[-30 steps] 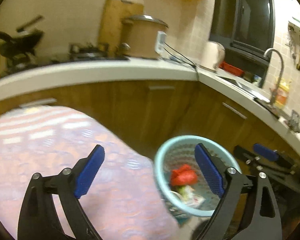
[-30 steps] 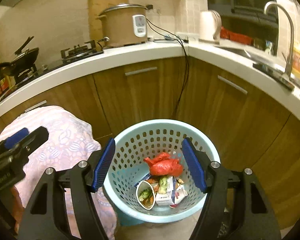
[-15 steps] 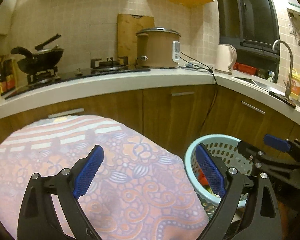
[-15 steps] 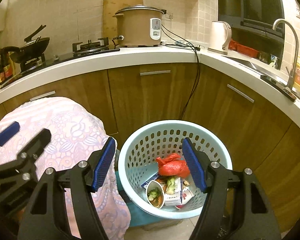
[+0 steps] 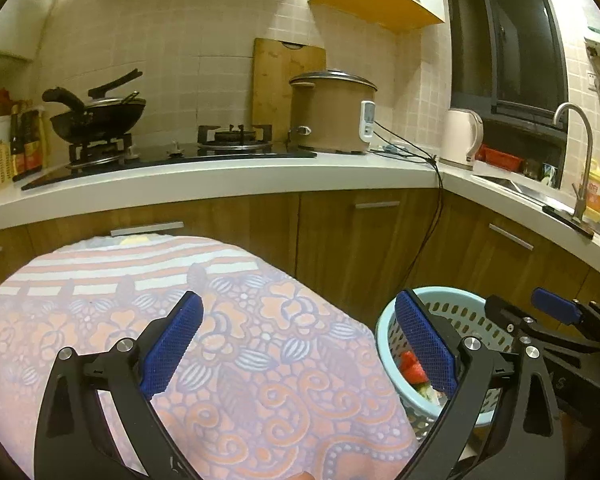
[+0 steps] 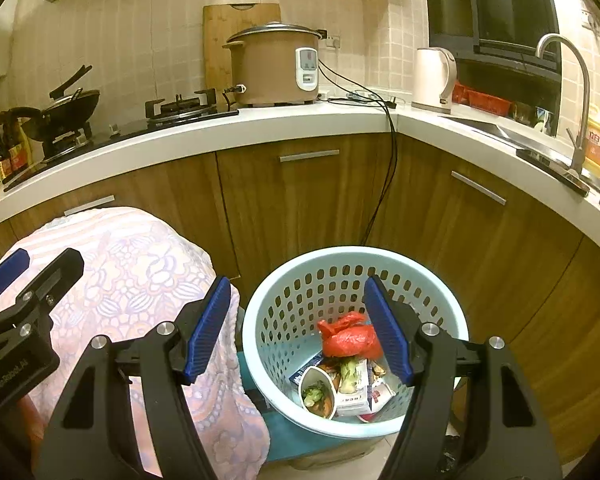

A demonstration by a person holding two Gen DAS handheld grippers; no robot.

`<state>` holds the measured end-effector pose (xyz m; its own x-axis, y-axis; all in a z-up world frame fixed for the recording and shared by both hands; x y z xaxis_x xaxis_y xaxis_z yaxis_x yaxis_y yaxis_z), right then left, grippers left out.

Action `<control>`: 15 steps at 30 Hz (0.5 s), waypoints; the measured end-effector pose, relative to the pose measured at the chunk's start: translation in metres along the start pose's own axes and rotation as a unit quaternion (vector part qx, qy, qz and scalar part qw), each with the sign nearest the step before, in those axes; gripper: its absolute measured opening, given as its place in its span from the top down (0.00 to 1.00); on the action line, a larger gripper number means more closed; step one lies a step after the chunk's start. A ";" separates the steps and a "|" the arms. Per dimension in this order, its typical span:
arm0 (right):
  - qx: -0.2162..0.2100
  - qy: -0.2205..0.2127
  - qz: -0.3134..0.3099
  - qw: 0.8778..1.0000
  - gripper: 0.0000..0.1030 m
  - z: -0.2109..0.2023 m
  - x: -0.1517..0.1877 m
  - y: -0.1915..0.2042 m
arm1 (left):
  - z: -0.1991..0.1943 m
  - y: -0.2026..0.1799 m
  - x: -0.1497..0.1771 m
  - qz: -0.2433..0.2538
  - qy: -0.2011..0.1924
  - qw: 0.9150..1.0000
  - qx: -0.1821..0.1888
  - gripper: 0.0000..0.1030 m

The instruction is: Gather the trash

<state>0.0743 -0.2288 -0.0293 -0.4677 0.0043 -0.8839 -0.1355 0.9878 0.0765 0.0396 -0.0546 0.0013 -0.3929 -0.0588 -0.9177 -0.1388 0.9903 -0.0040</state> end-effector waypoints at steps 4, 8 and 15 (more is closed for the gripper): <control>-0.001 -0.004 0.002 1.000 0.37 0.001 -0.002 0.002 | 0.007 0.006 0.001 -0.013 0.017 1.000 0.000 0.08; -0.003 -0.002 0.005 1.000 0.37 0.004 -0.002 0.002 | 0.011 0.014 0.001 -0.037 0.032 0.999 0.010 0.08; 0.000 -0.001 0.009 1.000 0.37 0.005 -0.002 0.000 | 0.012 0.016 0.001 -0.045 0.034 0.998 0.008 0.08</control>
<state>0.0796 -0.2282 -0.0296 -0.4687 0.0229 -0.8831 -0.1263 0.9877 0.0927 0.0480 -0.0372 -0.0044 -0.4406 -0.1564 -0.8840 -0.1630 0.9823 -0.0925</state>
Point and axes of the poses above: each gripper's, at about its wrist camera, not at the fingertips, and z roughly the way its jaws point, y to its left, x to its underside, the point moved 1 cm from there along z, roughly the way its jaws point, and after that the axes turned 7 degrees about -x, right-handed, at the moved point
